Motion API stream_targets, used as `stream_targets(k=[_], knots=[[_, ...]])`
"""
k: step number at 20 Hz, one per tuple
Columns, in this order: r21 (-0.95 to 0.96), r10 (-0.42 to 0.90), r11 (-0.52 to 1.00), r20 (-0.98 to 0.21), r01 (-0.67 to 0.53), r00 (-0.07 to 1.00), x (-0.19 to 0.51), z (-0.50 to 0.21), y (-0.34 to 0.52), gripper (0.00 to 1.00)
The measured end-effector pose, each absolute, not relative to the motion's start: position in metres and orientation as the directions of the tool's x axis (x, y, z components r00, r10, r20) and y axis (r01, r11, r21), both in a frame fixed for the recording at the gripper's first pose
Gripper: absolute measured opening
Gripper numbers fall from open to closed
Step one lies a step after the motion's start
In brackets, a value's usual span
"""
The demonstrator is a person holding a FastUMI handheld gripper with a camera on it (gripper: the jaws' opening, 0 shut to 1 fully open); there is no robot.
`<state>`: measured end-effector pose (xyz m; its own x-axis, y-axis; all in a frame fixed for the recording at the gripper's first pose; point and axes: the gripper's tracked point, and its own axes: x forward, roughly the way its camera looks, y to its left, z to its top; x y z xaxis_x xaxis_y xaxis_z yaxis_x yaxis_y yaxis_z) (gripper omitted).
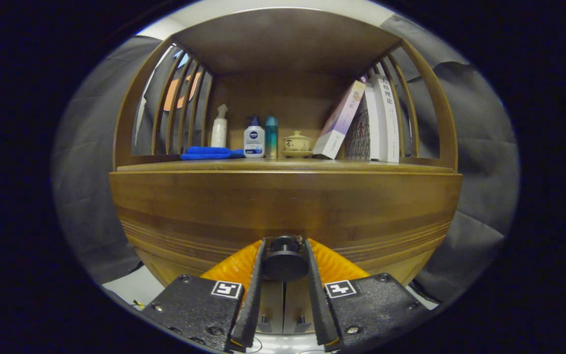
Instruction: Pull open the drawer, take out the items inside it, and place them on the countertop above the cabinet.
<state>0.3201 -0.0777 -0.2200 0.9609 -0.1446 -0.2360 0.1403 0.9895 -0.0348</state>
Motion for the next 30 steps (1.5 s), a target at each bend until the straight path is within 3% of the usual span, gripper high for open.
stream_targets(k=[3, 7, 20, 30], knots=[[-0.022, -0.16, 0.987, -0.264, 0.16, 0.951, 0.316, -0.22, -0.077, 0.41], [-0.021, -0.162, 0.986, -0.265, 0.163, 0.95, 0.295, -0.22, -0.075, 0.38], [-0.024, -0.118, 0.993, -0.293, 0.117, 0.949, 0.169, -0.221, -0.063, 0.38], [-0.023, -0.07, 0.998, -0.301, 0.066, 0.951, 0.115, -0.225, -0.055, 0.37]])
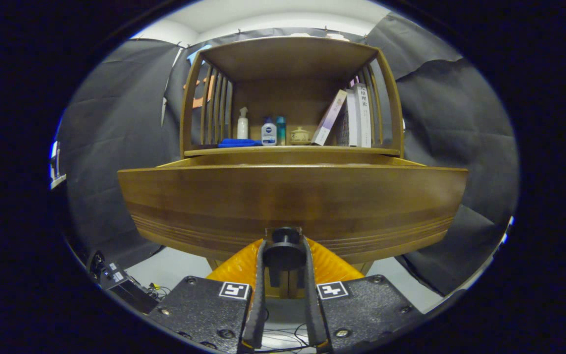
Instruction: Pull open the drawer, take out the items inside it, and place them on the countertop above the cabinet.
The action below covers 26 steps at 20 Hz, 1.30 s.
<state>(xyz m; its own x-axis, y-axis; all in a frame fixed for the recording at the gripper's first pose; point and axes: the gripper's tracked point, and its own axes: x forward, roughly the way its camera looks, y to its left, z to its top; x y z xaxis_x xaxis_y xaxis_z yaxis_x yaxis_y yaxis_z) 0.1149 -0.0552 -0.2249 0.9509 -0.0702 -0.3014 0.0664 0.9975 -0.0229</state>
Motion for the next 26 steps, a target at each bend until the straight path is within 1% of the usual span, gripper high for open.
stream_targets(k=[5, 9, 12, 13, 14, 17, 19, 20, 22, 26], knots=[[-0.019, -0.059, 0.998, -0.326, 0.056, 0.943, 0.097, -0.227, -0.054, 0.37], [-0.056, -0.054, 0.998, -0.345, 0.037, 0.937, 0.091, -0.228, -0.051, 0.37], [-0.066, -0.053, 0.997, -0.389, 0.03, 0.92, 0.087, -0.228, -0.053, 0.38], [-0.094, -0.063, 0.995, -0.394, 0.028, 0.917, 0.082, -0.223, -0.055, 0.45], [-0.123, -0.061, 0.992, -0.393, 0.013, 0.918, 0.078, -0.216, -0.052, 0.49], [-0.171, -0.015, 0.984, -0.369, -0.052, 0.929, 0.068, -0.186, -0.036, 0.7], [-0.155, 0.028, 0.984, -0.346, -0.086, 0.938, 0.068, -0.157, -0.022, 0.84], [-0.138, 0.053, 0.985, -0.338, -0.105, 0.94, 0.07, -0.144, -0.014, 0.88], [-0.102, 0.097, 0.985, -0.342, -0.139, 0.935, 0.082, -0.124, -0.005, 0.99], [-0.055, 0.106, 0.989, -0.384, -0.138, 0.917, 0.115, -0.096, -0.012, 1.0]])
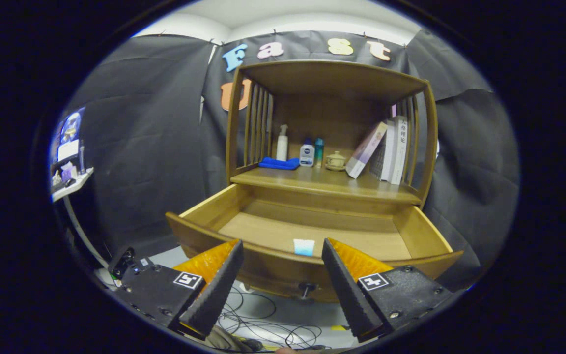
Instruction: Pull open the drawer, take out the items inside it, and place them on the countertop above the cabinet.
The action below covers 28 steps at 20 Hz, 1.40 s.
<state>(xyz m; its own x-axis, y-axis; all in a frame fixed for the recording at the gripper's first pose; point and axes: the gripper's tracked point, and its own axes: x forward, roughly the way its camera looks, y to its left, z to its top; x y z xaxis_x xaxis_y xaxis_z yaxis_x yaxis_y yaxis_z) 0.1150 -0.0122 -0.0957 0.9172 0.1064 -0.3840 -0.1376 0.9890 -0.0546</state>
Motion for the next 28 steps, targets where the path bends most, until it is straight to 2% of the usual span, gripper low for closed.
stream_targets(k=[5, 8, 13, 15, 19, 22, 26, 28], knots=[[0.052, 0.206, 0.976, -0.524, -0.21, 0.826, 0.149, -0.076, -0.001, 1.0], [0.031, 0.198, 0.974, -0.609, -0.226, 0.768, 0.173, -0.073, -0.004, 0.99], [-0.01, 0.137, 0.967, -0.824, -0.256, 0.55, 0.195, -0.126, -0.011, 1.0], [0.011, 0.121, 0.973, -0.875, -0.23, 0.469, 0.201, -0.153, -0.013, 1.0], [-0.035, 0.027, 0.984, -0.942, -0.176, 0.336, 0.218, -0.194, -0.034, 0.99], [0.004, 0.029, 0.994, -0.974, -0.112, 0.224, 0.221, -0.215, -0.036, 0.95], [-0.036, -0.014, 0.992, -0.984, -0.118, 0.176, 0.228, -0.229, -0.041, 0.91], [-0.063, -0.046, 0.992, -0.988, -0.113, 0.149, 0.226, -0.239, -0.044, 0.86]])
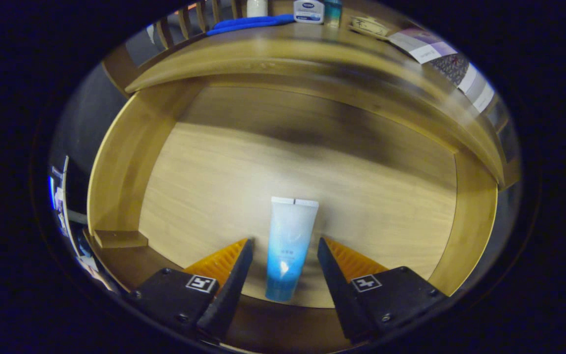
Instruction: Pull open the drawer, take out the items inside it, and place them on the countertop above the cabinet.
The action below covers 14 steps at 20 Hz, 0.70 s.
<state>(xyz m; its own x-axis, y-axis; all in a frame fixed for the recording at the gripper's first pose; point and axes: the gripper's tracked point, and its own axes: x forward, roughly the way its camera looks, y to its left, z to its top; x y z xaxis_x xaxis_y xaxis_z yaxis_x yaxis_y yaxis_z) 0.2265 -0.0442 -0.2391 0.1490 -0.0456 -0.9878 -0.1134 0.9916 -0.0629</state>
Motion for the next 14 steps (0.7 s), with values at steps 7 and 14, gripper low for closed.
stream_targets(k=[7, 14], knots=[[-0.131, -0.098, 0.977, -0.976, -0.169, 0.194, 0.226, -0.243, -0.043, 0.53], [-0.122, -0.078, 0.982, -0.958, -0.146, 0.277, 0.236, -0.194, -0.05, 0.48]])
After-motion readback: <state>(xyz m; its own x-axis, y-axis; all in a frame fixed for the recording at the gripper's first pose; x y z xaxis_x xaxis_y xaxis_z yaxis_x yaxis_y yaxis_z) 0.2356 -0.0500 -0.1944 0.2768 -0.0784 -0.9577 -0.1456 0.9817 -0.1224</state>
